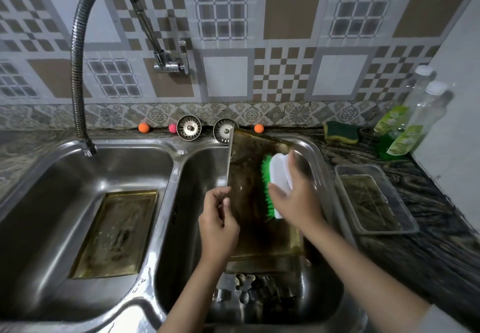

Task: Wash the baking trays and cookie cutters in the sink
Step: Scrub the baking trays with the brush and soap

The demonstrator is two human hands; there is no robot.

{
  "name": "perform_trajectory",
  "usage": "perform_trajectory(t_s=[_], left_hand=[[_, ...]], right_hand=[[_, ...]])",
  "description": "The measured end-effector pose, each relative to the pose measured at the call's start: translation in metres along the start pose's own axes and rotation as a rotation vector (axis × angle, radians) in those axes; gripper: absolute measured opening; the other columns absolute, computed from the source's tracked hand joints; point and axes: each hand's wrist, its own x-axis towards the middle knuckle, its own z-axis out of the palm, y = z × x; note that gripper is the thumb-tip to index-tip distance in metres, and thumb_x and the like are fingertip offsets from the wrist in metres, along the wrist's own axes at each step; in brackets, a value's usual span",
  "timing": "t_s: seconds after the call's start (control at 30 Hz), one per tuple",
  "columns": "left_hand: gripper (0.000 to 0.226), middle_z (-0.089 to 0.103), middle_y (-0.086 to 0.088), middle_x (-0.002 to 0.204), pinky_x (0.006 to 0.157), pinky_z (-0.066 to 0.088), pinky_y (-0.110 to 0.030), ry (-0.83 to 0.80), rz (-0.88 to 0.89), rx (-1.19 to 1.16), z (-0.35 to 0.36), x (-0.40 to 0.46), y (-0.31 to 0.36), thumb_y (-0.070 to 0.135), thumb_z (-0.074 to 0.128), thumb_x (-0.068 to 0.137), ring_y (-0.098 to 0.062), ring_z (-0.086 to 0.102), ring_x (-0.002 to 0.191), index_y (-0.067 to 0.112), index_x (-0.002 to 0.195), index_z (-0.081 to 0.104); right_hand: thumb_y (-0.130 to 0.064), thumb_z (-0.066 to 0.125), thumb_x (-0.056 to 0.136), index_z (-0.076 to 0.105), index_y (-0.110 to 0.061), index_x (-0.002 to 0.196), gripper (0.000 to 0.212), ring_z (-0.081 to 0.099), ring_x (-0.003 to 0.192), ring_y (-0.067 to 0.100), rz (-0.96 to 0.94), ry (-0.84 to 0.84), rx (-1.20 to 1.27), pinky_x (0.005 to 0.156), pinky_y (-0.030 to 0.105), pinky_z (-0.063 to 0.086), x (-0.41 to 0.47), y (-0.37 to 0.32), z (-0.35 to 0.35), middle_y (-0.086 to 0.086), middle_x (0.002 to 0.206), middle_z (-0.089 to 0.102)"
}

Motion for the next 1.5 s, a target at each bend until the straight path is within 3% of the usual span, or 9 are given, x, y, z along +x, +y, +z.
perform_trajectory(t_s=[0.13, 0.23, 0.33, 0.77, 0.9, 1.07, 1.27, 1.4, 1.5], left_hand=[[0.023, 0.061, 0.02, 0.089, 0.068, 0.045, -0.013, 0.072, -0.023, 0.0, -0.004, 0.018, -0.007, 0.008, 0.046, 0.091, 0.002, 0.059, 0.08, 0.026, 0.102, 0.053], [0.02, 0.058, 0.007, 0.08, 0.052, 0.042, -0.031, -0.006, 0.032, -0.009, 0.001, 0.011, -0.001, 0.012, 0.045, 0.091, -0.016, 0.053, 0.059, 0.026, 0.101, 0.054], [0.02, 0.052, 0.001, 0.069, 0.044, 0.033, -0.03, -0.045, 0.031, -0.025, 0.005, 0.006, 0.001, 0.015, 0.045, 0.092, -0.018, 0.04, 0.046, 0.029, 0.102, 0.055], [0.016, 0.053, 0.015, 0.07, 0.048, 0.036, -0.023, -0.029, 0.032, -0.02, 0.004, 0.021, 0.002, 0.015, 0.046, 0.092, -0.005, 0.043, 0.05, 0.024, 0.101, 0.057], [0.019, 0.06, 0.02, 0.088, 0.067, 0.043, -0.013, 0.071, 0.001, -0.004, -0.004, 0.04, -0.004, 0.012, 0.045, 0.091, 0.001, 0.057, 0.077, 0.026, 0.099, 0.056], [0.016, 0.054, 0.012, 0.071, 0.049, 0.036, -0.019, -0.057, 0.009, -0.024, 0.008, 0.015, 0.0, 0.01, 0.048, 0.093, -0.004, 0.044, 0.052, 0.02, 0.101, 0.058], [0.016, 0.062, 0.009, 0.094, 0.077, 0.048, -0.019, 0.065, -0.061, -0.058, 0.003, 0.027, -0.007, 0.007, 0.047, 0.09, -0.002, 0.059, 0.088, 0.014, 0.1, 0.058], [0.015, 0.062, 0.006, 0.091, 0.073, 0.048, -0.021, -0.006, -0.044, -0.069, 0.004, 0.018, 0.002, 0.005, 0.047, 0.091, -0.005, 0.059, 0.083, 0.01, 0.1, 0.059], [0.016, 0.063, 0.006, 0.09, 0.075, 0.049, -0.025, -0.037, -0.065, -0.089, 0.017, 0.011, 0.005, 0.008, 0.047, 0.09, -0.008, 0.06, 0.082, 0.012, 0.099, 0.06]], right_hand=[[-0.037, 0.064, 0.083, 0.002, -0.035, 0.147, 0.089, 0.057, 0.11, 0.016, -0.141, -0.157, 0.067, 0.084, 0.018, 0.046, -0.044, 0.004, 0.017, 0.004, 0.132, 0.055], [-0.031, 0.065, 0.086, 0.011, -0.027, 0.152, 0.085, 0.058, 0.09, 0.014, -0.025, 0.006, 0.005, 0.065, 0.016, 0.044, 0.022, 0.009, -0.002, 0.002, 0.116, 0.059], [-0.029, 0.064, 0.088, 0.014, -0.021, 0.152, 0.082, 0.052, 0.111, 0.015, 0.085, 0.111, 0.05, 0.078, 0.021, 0.041, 0.056, 0.008, -0.012, 0.005, 0.136, 0.051], [-0.028, 0.066, 0.086, 0.016, -0.023, 0.152, 0.084, 0.055, 0.116, 0.02, 0.098, 0.072, 0.102, 0.081, 0.022, 0.043, 0.037, 0.013, 0.0, 0.004, 0.14, 0.047], [-0.03, 0.069, 0.082, 0.01, -0.022, 0.148, 0.089, 0.044, 0.124, 0.004, -0.151, -0.131, 0.168, 0.098, 0.013, 0.041, -0.036, 0.018, 0.024, -0.02, 0.143, 0.031], [-0.029, 0.066, 0.086, 0.016, -0.024, 0.152, 0.083, 0.054, 0.113, 0.016, 0.142, 0.075, 0.101, 0.078, 0.011, 0.043, 0.037, 0.017, -0.003, -0.002, 0.132, 0.05], [-0.044, 0.06, 0.081, 0.008, -0.03, 0.15, 0.088, 0.05, 0.115, 0.008, -0.247, -0.223, 0.095, 0.092, 0.024, 0.045, -0.046, -0.004, 0.016, -0.005, 0.133, 0.051], [-0.032, 0.066, 0.086, 0.017, -0.025, 0.151, 0.083, 0.057, 0.092, 0.013, 0.008, -0.023, -0.022, 0.061, 0.015, 0.044, 0.023, 0.006, -0.014, 0.005, 0.122, 0.058], [-0.032, 0.066, 0.085, 0.017, -0.023, 0.152, 0.083, 0.058, 0.097, 0.017, -0.029, 0.033, 0.015, 0.072, 0.024, 0.046, 0.031, -0.021, -0.008, 0.005, 0.117, 0.06]])
